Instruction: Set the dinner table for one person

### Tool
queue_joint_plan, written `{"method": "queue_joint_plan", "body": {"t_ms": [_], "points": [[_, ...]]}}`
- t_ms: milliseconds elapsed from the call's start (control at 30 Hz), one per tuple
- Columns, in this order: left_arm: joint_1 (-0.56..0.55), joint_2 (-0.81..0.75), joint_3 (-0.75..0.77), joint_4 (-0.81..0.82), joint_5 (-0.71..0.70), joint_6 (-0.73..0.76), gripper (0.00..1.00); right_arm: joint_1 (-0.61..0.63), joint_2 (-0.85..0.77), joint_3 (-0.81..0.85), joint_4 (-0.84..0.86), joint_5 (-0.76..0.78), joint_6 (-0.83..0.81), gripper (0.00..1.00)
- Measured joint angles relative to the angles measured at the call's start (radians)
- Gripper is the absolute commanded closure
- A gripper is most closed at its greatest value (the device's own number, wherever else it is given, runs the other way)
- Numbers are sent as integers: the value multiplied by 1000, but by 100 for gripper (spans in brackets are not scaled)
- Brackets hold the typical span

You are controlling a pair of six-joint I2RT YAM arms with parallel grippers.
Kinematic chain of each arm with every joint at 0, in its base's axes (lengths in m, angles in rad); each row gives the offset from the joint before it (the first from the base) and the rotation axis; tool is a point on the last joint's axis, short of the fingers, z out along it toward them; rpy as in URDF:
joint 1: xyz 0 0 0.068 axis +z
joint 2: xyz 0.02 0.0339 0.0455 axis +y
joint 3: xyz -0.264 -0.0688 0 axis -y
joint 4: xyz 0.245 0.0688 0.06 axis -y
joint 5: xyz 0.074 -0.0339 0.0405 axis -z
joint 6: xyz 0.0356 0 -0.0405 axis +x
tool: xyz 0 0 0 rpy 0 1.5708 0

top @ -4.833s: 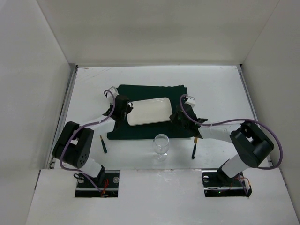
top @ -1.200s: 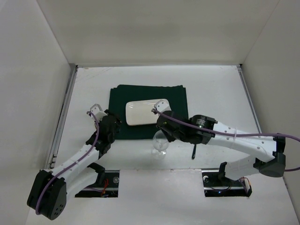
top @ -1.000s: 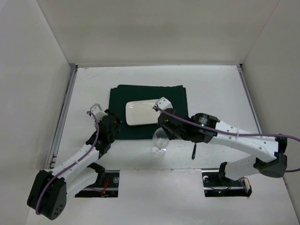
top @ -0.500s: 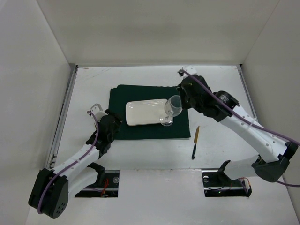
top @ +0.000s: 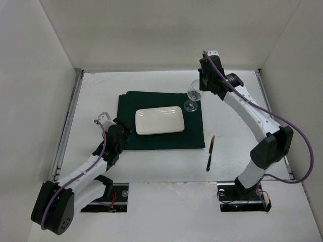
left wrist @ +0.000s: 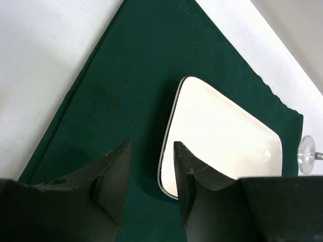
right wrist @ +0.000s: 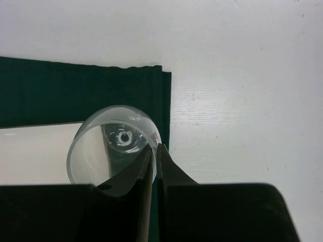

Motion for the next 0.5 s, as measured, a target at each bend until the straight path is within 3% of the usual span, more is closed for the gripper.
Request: {"method": "queue_joint_plan", "body": {"t_ms": [500], "points": [[0, 79, -2, 43, 14, -1, 63, -59, 128, 63, 56, -10, -18, 89]]}}
